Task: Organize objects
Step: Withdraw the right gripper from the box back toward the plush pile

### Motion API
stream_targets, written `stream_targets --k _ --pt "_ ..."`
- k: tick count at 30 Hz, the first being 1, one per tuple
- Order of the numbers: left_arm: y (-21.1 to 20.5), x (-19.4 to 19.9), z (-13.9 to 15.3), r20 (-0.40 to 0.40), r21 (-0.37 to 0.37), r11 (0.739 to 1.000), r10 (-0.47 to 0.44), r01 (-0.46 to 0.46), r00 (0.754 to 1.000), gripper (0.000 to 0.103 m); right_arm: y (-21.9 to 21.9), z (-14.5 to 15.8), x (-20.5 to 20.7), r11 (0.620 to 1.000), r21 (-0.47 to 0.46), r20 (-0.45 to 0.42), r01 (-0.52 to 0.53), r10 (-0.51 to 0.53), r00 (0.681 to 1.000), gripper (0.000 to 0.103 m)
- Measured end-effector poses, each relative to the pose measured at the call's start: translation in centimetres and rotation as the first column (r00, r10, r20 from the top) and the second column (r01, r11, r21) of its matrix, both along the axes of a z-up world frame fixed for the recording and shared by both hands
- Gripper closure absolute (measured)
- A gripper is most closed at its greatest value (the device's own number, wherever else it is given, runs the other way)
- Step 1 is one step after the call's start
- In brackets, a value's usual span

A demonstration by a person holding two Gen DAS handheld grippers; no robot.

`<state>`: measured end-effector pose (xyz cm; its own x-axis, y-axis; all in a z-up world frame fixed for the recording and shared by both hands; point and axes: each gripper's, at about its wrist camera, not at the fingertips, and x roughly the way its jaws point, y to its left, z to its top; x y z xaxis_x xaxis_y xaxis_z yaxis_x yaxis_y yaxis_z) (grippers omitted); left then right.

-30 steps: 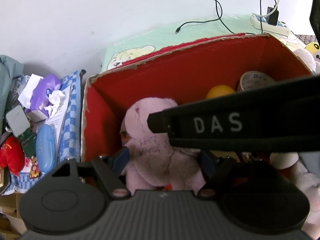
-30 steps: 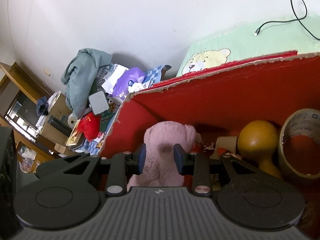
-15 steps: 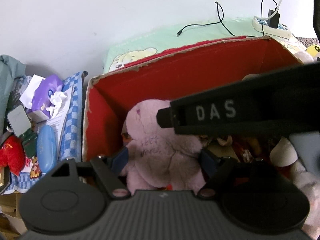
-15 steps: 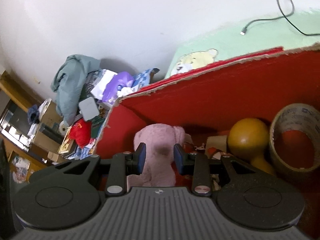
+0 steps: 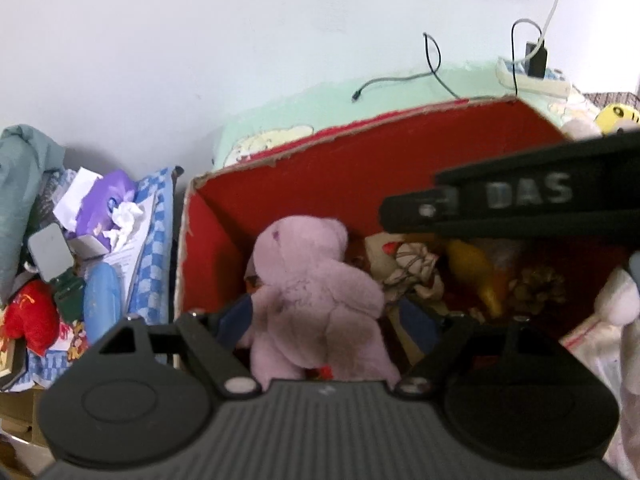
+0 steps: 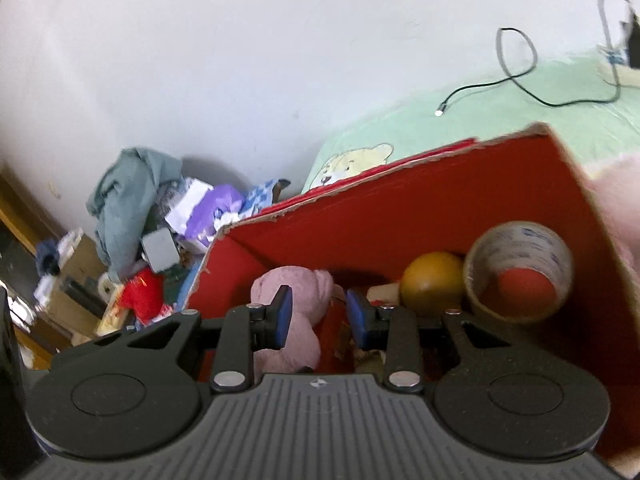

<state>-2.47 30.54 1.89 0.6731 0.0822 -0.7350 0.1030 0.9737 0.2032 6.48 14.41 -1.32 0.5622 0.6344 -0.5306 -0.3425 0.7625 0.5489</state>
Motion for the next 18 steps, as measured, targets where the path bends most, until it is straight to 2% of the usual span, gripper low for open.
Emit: stream_targets --k 4,8,12,18 --pt "-0.6 -0.6 0.9 0.02 -0.01 1.0 -0.005 0.006 1.0 0.021 -2.2 0.3 -1.3 0.998 0.06 0.003 0.02 -0.021 1.0 0.069" --pt "-2.4 -1.6 2.0 0.065 0.035 0.999 -0.014 0.012 0.998 0.021 -4.2 0.8 -2.4 0.994 0.107 0.023 0.005 -0.007 1.0 0.069" --pt "-4.0 -2.4 3.3 0.088 -0.005 1.0 -0.017 0.018 0.996 0.021 -6.0 1.4 -3.4 0.993 0.117 0.053 -0.016 0.01 0.999 0.069" --pt "-8.5 -3.9 5.0 0.126 -0.052 0.994 -0.093 0.1 0.988 0.02 -11.1 2.0 -4.8 0.989 0.151 0.088 0.002 -0.015 0.996 0.069"
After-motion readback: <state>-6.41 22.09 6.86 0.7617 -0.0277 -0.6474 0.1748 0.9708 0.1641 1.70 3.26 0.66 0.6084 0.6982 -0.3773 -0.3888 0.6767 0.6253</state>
